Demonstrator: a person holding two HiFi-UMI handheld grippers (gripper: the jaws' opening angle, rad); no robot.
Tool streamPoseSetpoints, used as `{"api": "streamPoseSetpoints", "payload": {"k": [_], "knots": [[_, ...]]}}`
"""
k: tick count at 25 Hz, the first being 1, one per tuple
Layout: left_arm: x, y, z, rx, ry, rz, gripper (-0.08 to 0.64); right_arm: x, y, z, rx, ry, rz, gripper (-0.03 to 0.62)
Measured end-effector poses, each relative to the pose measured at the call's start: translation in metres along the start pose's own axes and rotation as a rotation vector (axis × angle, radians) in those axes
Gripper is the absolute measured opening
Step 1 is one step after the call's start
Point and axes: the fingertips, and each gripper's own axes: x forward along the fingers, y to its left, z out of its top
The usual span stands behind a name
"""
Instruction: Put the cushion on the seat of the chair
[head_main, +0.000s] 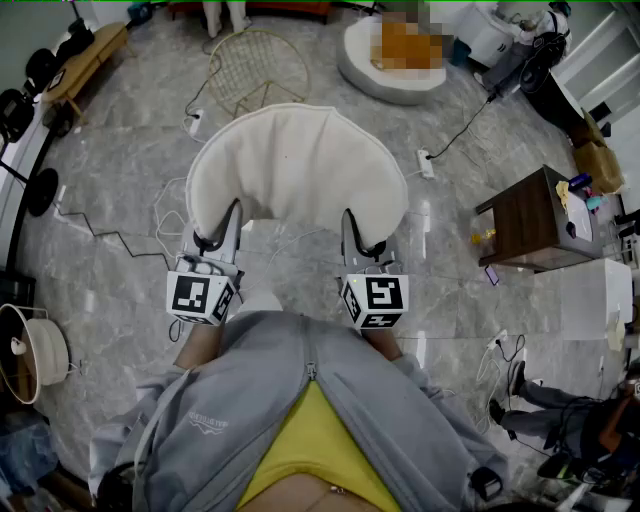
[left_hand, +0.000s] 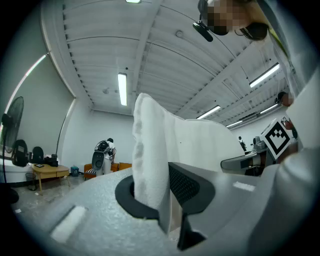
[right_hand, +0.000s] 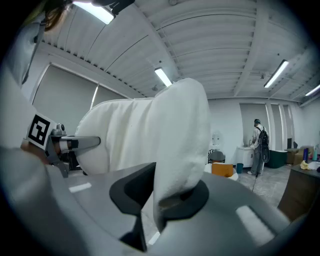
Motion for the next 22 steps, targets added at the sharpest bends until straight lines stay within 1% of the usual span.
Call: {"api": "streamPoseSetpoints", "payload": {"k": [6, 11, 17, 22], "knots": [[0.014, 0.01, -0.005, -0.001, 0.0, -0.003, 0.063, 0.02, -0.006, -0.002, 0.016, -0.003, -0.008, 0.054], [0.045, 0.027, -0.024, -0.015, 0.016, -0.012, 0.063, 0.053, -0.019, -0.012, 0.038, 0.016, -0.021, 0.064], [0.119, 0.064, -0.044, -0.037, 0.028, -0.026, 0.063, 0.127, -0.051, -0.014, 0.033, 0.031, -0.029, 0.067], [0.193, 0.112, -0.051, -0.05, 0.041, -0.047, 0.063, 0.21, -0.075, -0.004, 0.043, 0.037, -0.039, 0.069]]}}
